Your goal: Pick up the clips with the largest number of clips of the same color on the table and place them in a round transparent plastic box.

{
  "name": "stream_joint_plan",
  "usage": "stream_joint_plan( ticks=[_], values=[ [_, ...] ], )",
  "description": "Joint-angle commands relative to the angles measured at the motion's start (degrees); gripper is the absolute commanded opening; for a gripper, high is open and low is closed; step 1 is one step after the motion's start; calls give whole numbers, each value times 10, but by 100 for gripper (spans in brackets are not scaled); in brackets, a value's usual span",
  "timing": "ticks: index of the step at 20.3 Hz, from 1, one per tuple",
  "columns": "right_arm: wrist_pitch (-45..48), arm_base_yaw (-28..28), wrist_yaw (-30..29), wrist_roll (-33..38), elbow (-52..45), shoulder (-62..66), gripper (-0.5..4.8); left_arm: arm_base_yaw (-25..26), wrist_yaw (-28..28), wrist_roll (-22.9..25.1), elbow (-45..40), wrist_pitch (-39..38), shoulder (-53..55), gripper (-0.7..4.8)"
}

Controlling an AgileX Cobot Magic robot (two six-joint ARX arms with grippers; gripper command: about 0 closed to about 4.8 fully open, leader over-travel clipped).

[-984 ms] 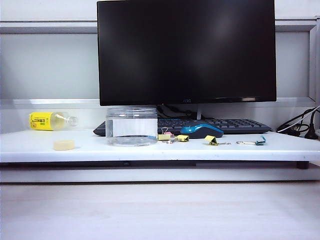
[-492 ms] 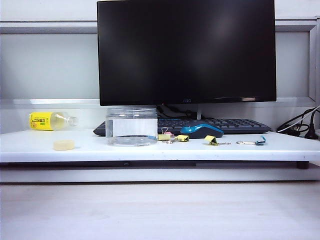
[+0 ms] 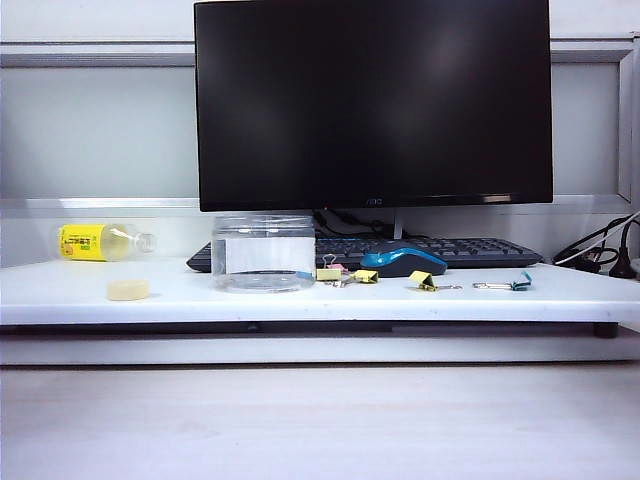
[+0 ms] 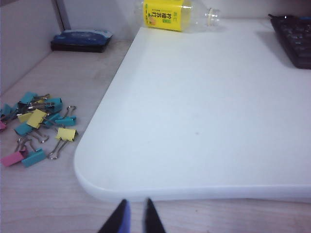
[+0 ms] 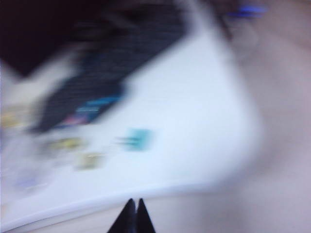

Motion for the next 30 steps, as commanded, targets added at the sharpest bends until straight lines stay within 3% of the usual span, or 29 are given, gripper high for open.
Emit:
stream_joint_plan(
  ticks=[1, 8, 9, 11, 14, 15, 17, 22, 25, 28, 30],
  values=[
    [80, 0, -79, 1, 2, 0, -2, 0, 3, 1, -2, -12, 0, 52],
    [117, 0, -94, -6, 34, 0, 52, 0, 4, -11, -2, -12, 0, 52],
    [116, 0, -94, -20, 47, 0, 53, 0, 4, -24, -2, -12, 0, 52],
    [94, 0, -91, -59, 80, 1, 54, 0, 22, -102, -2, -11, 0, 52],
    [12, 0, -70, -139, 142, 8, 54, -1, 115, -285, -2, -6, 0, 52],
    [-13, 0, -60, -155, 159, 16, 54, -1, 152, -308, -2, -3, 0, 52],
    [-49, 0, -45, -155, 191, 48, 55, -1, 212, -335, -2, 18, 0, 52],
    [-103, 1, -61, -155, 272, 207, 77, -1, 366, -343, -2, 95, 0, 70],
    [-102, 4, -124, -155, 325, 334, 77, -1, 418, -360, -1, 126, 0, 198],
    [-101, 38, -137, -156, 371, 443, 77, -1, 460, -402, -1, 137, 0, 215],
    [-74, 83, -137, -156, 396, 517, 77, -1, 504, -406, -1, 145, 0, 215]
  ],
)
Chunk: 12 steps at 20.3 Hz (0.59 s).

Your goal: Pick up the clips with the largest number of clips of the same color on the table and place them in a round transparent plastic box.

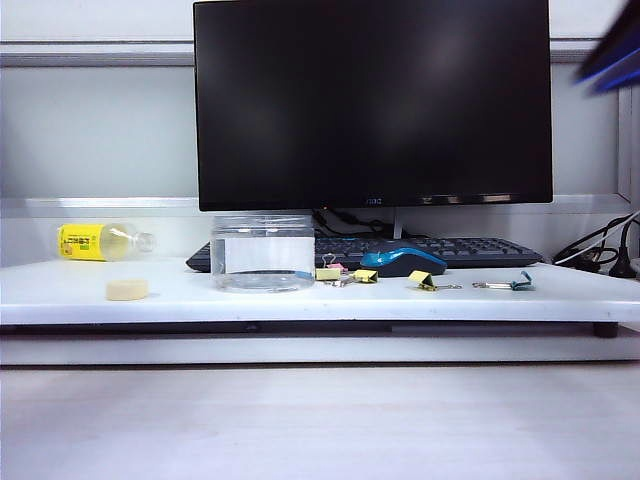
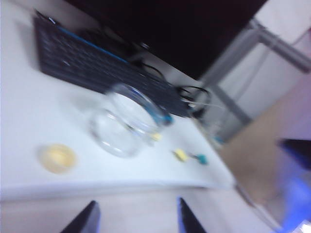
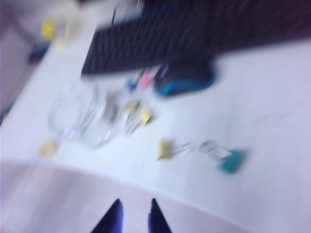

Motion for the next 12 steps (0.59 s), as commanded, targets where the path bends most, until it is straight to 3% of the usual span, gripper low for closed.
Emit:
stream_joint_plan(
  ticks=[1, 2, 5, 9, 12],
  values=[
    [58, 59, -4, -3, 25, 81, 77, 0, 63, -16, 1, 18, 0, 216],
    [76, 75, 2, -3, 28, 101, 77, 0, 66, -22, 1, 16, 0, 221],
    [124, 124, 15, -31, 40, 168, 80, 0, 87, -53, 1, 1, 0, 365],
    [135, 131, 28, -45, 56, 226, 111, 0, 109, -88, 1, -25, 0, 377],
    [153, 131, 27, -58, 58, 252, 202, 0, 112, -103, 2, -27, 0, 409]
  ],
)
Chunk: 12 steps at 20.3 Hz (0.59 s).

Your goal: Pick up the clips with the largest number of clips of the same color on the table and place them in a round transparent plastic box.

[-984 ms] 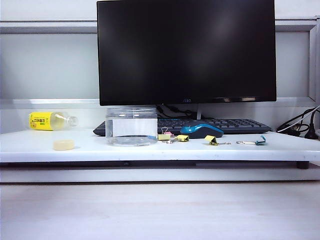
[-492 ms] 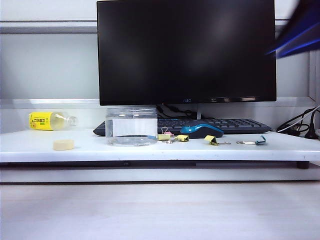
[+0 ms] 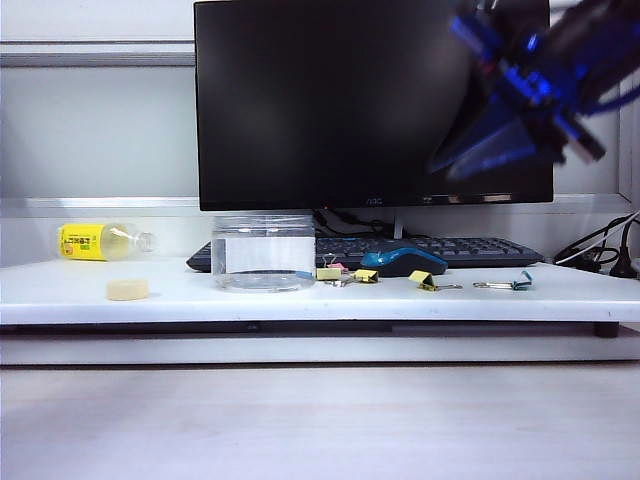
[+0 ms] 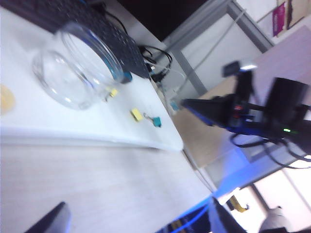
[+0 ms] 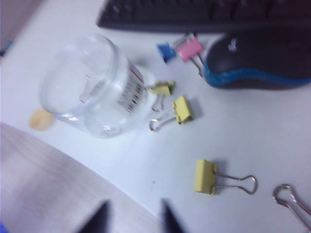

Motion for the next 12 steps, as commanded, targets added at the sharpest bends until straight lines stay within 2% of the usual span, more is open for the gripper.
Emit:
stream_joint_plan(
  ticks=[1, 6, 9, 12],
  values=[
    [31, 2, -2, -15, 4, 17, 203, 0, 3, -11, 1, 3, 0, 411],
    [40, 3, -2, -37, 4, 58, 204, 0, -24, -13, 1, 5, 0, 411],
    [43, 8, -2, -55, 4, 87, 271, 0, -24, -13, 1, 5, 0, 413],
    [47, 18, 8, -65, 4, 103, 272, 0, -24, -13, 1, 5, 0, 413]
  ],
)
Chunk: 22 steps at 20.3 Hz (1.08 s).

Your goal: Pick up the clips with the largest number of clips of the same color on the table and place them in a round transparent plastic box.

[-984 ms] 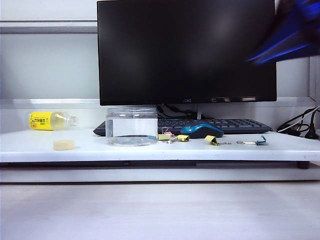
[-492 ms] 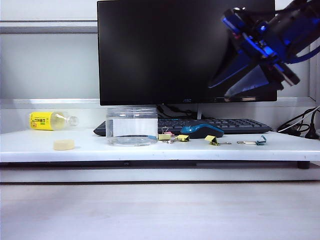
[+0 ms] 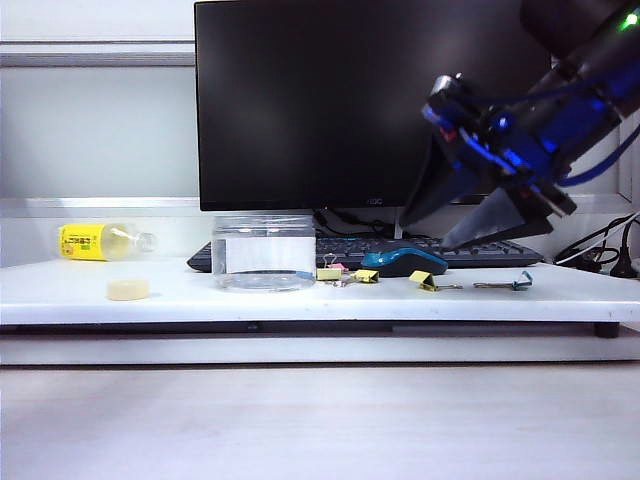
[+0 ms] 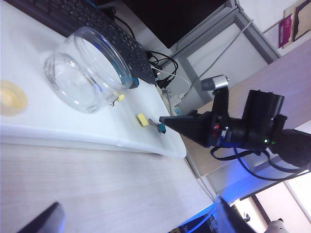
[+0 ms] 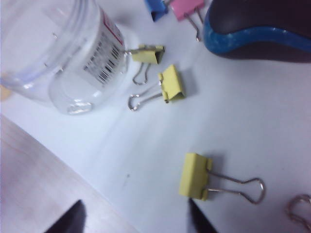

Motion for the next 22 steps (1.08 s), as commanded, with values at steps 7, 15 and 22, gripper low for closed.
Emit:
stream_joint_plan(
  ticks=[7, 15, 22],
  values=[
    [19, 50, 155, -120, 3, 23, 271, 0, -1, 1, 1, 7, 0, 413],
    [42, 67, 206, -155, 4, 47, 271, 0, -1, 1, 0, 7, 0, 413],
    [42, 67, 206, -155, 10, 84, 201, 0, -1, 1, 0, 7, 0, 412]
  ],
)
